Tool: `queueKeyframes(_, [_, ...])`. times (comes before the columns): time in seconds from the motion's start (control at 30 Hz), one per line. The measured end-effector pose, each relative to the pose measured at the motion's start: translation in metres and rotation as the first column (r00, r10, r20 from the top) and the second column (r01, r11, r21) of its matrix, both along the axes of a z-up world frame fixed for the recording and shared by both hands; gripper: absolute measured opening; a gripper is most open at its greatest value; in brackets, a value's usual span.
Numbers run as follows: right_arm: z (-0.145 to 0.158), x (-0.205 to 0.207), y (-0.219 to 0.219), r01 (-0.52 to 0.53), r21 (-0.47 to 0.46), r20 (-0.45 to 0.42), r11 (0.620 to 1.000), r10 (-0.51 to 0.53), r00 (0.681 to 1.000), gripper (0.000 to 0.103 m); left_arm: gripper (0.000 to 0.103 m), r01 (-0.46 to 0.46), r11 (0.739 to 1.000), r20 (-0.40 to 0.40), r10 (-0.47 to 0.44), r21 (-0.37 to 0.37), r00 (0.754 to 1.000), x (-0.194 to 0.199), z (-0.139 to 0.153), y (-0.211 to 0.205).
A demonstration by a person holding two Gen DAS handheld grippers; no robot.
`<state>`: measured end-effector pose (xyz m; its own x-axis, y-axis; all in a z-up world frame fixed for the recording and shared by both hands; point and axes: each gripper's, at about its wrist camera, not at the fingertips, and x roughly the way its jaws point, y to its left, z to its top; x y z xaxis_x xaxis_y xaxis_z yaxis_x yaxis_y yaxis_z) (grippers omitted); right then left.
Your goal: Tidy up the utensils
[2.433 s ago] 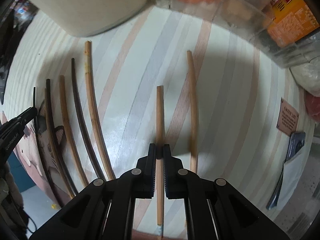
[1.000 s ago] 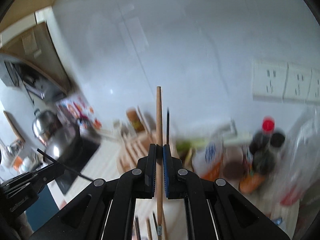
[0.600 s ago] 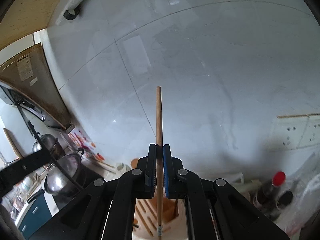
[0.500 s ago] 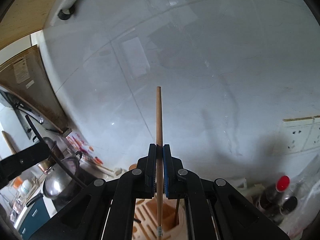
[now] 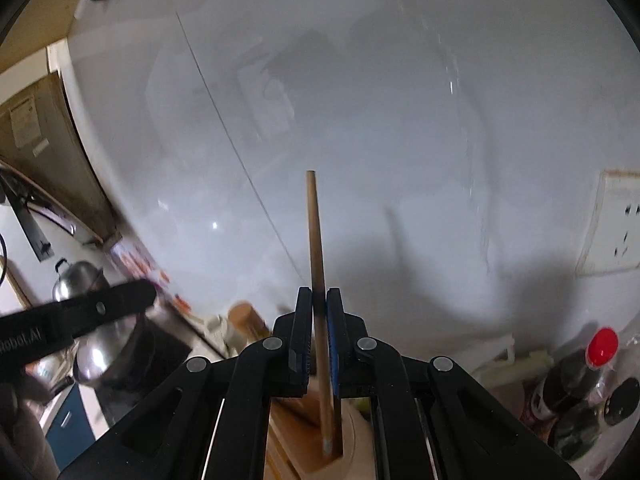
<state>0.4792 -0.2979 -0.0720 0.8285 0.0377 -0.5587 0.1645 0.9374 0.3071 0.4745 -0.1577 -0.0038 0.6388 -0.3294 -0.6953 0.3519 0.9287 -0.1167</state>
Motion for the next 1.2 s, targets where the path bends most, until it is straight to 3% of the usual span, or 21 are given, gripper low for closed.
queueKeyframes(0.07, [0.000,-0.003,-0.001,-0.005,0.000,-0.014,1.000,0.005,1.000,0.011,0.087,-0.046,0.999,0.005,0.046,0.016,0.999,-0.001,0.002,0.008])
queueKeyframes(0.1, [0.000,-0.007,-0.001,-0.002,-0.004,-0.018,1.000,0.002,1.000,0.018,0.096,-0.077,0.997,0.022,0.076,0.015,0.997,-0.003,0.003,0.014])
queueKeyframes(0.27, [0.002,-0.027,0.005,0.003,-0.011,-0.047,1.000,-0.004,0.999,0.048,0.103,-0.144,0.988,0.057,0.140,0.060,0.988,-0.019,-0.003,0.035])
queueKeyframes(0.33, [0.002,-0.038,0.003,0.026,-0.017,-0.070,1.000,-0.027,0.997,0.068,0.103,-0.168,0.981,0.066,0.162,0.094,0.985,-0.025,-0.011,0.040])
queueKeyframes(0.4, [0.001,-0.055,-0.008,0.047,-0.017,-0.089,0.999,-0.048,0.995,0.078,0.103,-0.180,0.978,0.053,0.175,0.108,0.983,-0.035,-0.021,0.047])
queueKeyframes(0.6, [-0.013,-0.088,-0.015,0.084,-0.031,-0.183,0.996,-0.088,0.979,0.080,0.103,-0.190,0.971,-0.032,0.197,0.144,0.980,-0.059,-0.059,0.060])
queueKeyframes(0.8, [-0.056,-0.127,-0.023,0.074,-0.058,-0.329,0.996,-0.089,0.940,0.080,0.103,-0.178,0.953,-0.149,0.218,0.244,0.965,-0.095,-0.127,0.066])
queueKeyframes(1.0, [-0.136,-0.153,-0.021,0.037,-0.044,-0.529,0.998,-0.055,0.847,0.080,0.103,-0.141,0.923,-0.298,0.256,0.358,0.920,-0.129,-0.212,0.069])
queueKeyframes(1.2, [-0.202,-0.171,-0.019,-0.006,-0.033,-0.660,0.999,-0.018,0.751,0.073,0.103,-0.113,0.913,-0.386,0.274,0.392,0.881,-0.145,-0.265,0.067])
